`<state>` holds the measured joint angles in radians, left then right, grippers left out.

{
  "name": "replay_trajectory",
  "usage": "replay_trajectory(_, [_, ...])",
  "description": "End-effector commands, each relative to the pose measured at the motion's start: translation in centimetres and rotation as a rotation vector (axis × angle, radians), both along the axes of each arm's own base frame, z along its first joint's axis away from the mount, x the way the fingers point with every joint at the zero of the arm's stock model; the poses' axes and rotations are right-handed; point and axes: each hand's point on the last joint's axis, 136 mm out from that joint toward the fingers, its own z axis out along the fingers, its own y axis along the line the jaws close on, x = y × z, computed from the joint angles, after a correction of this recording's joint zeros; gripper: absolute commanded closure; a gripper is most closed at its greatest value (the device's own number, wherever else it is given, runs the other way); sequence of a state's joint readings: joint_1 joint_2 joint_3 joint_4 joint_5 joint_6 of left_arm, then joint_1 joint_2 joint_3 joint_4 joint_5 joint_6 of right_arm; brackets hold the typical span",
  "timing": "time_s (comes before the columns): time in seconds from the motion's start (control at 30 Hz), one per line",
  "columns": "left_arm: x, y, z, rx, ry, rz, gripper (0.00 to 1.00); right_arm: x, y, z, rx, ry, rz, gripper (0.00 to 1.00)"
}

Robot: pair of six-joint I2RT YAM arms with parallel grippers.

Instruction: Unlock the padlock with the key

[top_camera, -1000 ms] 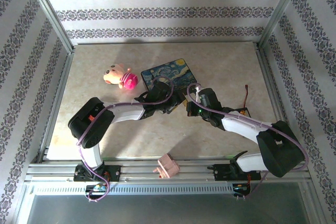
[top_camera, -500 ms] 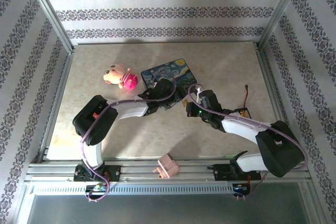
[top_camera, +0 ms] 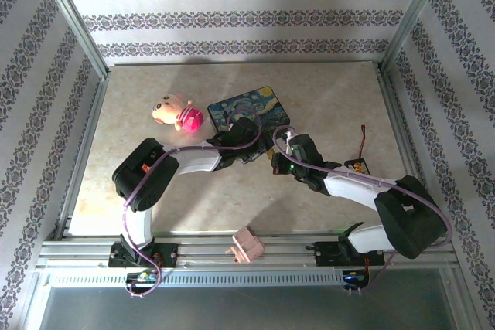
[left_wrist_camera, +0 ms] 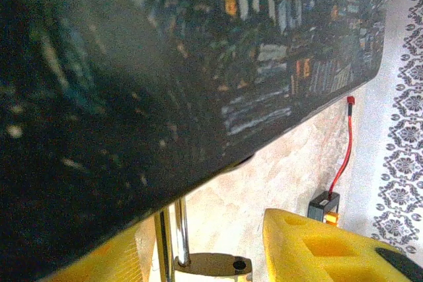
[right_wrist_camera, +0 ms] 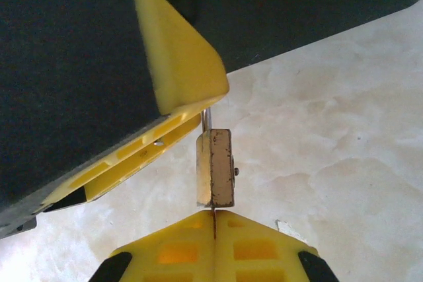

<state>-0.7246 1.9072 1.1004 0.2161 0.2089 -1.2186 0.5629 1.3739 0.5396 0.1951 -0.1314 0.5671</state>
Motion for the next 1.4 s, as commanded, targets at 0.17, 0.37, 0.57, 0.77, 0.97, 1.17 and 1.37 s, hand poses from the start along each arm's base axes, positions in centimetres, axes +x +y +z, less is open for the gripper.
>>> replay_trajectory(0.17, [-0.8, -0.7, -1.0, 0.01, 0.032, -0.046, 0.55, 0.8, 0.7, 0.5, -0.021, -0.027, -0.007, 0.99])
replay_trajectory(0.37, [-0.9, -1.0, -1.0, -0.006, 0.037, -0.052, 0.67, 1.1, 0.4, 0.7, -0.015, -0.031, -0.026, 0.81])
replay_trajectory(0.57, [-0.8, -1.2, -0.5, -0.019, 0.028, -0.055, 0.69, 1.5, 0.2, 0.7, 0.0, -0.034, -0.031, 0.78])
replay_trajectory(0.77, [-0.8, -1.3, 0.0, -0.029, 0.022, -0.059, 0.7, 2.1, 0.0, 0.3, -0.022, -0.047, -0.034, 0.7])
replay_trajectory(0.97, [-0.9, -1.2, 0.2, -0.032, 0.017, -0.06, 0.71, 3.1, -0.1, 0.5, -0.035, -0.086, -0.027, 0.65])
replay_trajectory(1.17, [-0.8, -1.2, 0.4, -0.038, 0.012, -0.057, 0.73, 4.1, -0.1, 0.6, -0.007, -0.11, -0.019, 0.59])
replay_trajectory(1.37, [-0.9, -1.0, 0.3, -0.034, 0.012, -0.051, 0.79, 4.4, 0.2, 0.4, -0.005, -0.11, 0.001, 0.61])
